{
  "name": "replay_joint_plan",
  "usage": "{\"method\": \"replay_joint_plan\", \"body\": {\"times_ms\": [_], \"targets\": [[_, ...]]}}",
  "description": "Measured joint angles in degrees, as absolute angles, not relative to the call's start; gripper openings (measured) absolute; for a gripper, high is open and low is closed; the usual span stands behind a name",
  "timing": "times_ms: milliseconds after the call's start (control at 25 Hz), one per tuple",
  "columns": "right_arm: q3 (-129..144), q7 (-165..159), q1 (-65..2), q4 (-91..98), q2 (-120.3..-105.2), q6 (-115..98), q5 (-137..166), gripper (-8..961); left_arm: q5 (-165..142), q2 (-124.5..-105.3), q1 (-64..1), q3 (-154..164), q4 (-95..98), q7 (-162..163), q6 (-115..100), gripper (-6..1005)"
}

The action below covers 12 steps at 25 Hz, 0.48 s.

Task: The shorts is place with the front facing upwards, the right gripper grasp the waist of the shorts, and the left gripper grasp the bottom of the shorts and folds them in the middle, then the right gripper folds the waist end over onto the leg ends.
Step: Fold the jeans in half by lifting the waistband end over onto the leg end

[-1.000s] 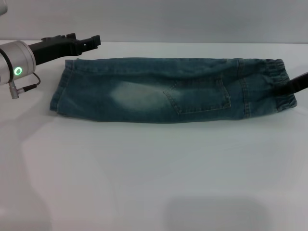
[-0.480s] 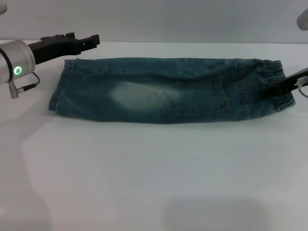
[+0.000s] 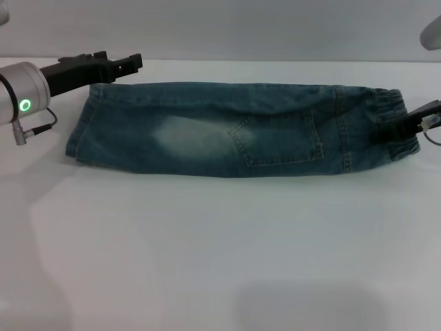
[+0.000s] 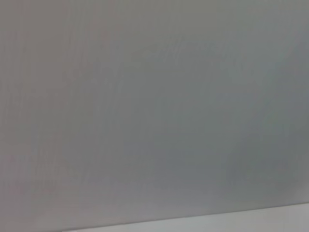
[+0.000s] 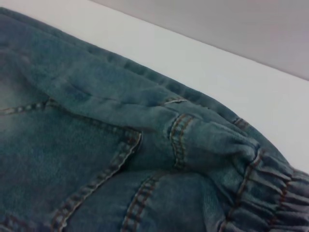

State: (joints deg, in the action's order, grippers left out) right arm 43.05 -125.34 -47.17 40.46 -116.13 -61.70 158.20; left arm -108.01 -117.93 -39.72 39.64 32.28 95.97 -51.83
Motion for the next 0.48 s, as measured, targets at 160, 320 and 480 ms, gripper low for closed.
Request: {"method": "replay_joint_plan", "body": {"times_ms": [160,320,480], "targets": [[43.60,-124.82,-46.04,42.40,-117.01,-61.81,157.98,363,-108.01,-117.93,-39.70,39.63,32.10,95.92,-51.95,834],[44.03,-124.74,-45.61,42.55,-117.09,-61.91,157.95,214,-108.01,-117.95,-39.66,39.64,32.08,95.89,-52.19,834],[44.05,-124.32,-45.17,43.28,-117.16,-62.90,157.49,163,-108.01,-118.01,-39.64,39.64,32.04,95.67,-52.28,834]]}}
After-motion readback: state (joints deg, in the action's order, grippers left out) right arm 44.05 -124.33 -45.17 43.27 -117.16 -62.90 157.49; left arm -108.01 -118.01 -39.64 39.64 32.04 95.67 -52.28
